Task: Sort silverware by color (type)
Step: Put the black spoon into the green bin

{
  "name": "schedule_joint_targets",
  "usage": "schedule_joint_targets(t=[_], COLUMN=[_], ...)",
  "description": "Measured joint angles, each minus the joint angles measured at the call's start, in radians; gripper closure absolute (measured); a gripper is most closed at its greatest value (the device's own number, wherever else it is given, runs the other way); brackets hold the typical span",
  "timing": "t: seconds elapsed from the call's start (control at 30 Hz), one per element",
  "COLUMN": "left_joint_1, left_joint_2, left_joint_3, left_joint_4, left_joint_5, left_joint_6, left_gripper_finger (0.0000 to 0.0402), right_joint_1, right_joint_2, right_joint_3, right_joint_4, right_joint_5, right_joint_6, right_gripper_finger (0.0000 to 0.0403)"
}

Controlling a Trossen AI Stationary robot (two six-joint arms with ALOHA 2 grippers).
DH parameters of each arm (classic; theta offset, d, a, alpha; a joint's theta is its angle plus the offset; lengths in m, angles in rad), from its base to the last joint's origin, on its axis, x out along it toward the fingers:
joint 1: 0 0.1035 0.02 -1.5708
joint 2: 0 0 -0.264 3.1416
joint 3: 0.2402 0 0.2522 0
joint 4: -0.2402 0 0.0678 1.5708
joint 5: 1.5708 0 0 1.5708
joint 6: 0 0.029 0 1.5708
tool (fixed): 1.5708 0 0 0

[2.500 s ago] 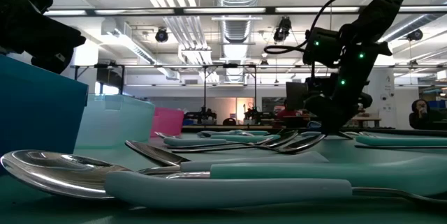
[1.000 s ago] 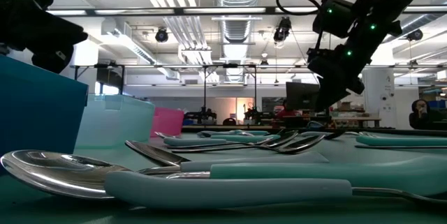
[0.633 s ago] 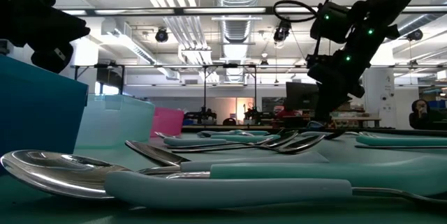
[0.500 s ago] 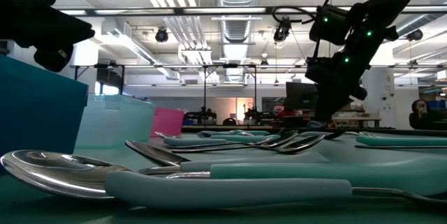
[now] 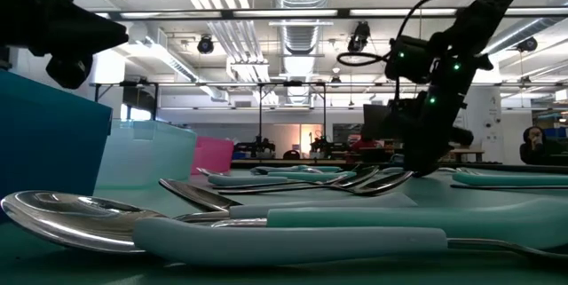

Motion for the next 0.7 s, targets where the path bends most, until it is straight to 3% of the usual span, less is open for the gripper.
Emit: schedule_joint_targets(t=[0.4,0.7], left_joint_1=[0.009,0.035], left_joint_2=[0.022,0.052], left_joint_3=[0.0,0.0], left_joint_4=[0.089,0.19], left_joint_5=[-0.076,-0.077], left_joint_6=[0.005,-0.001], left_gripper_finger=[0.0357,0.0357], right_joint_1=[-0.028,-0.032], right_joint_2=[0.139,0.223], right_joint_3=[0.09,0.099], right_joint_4=[0.009,0.012], right_joint_5=[0.009,-0.047], right_joint_6=[-0.123,-0.172], right_gripper_finger=[0.0309,0.0389])
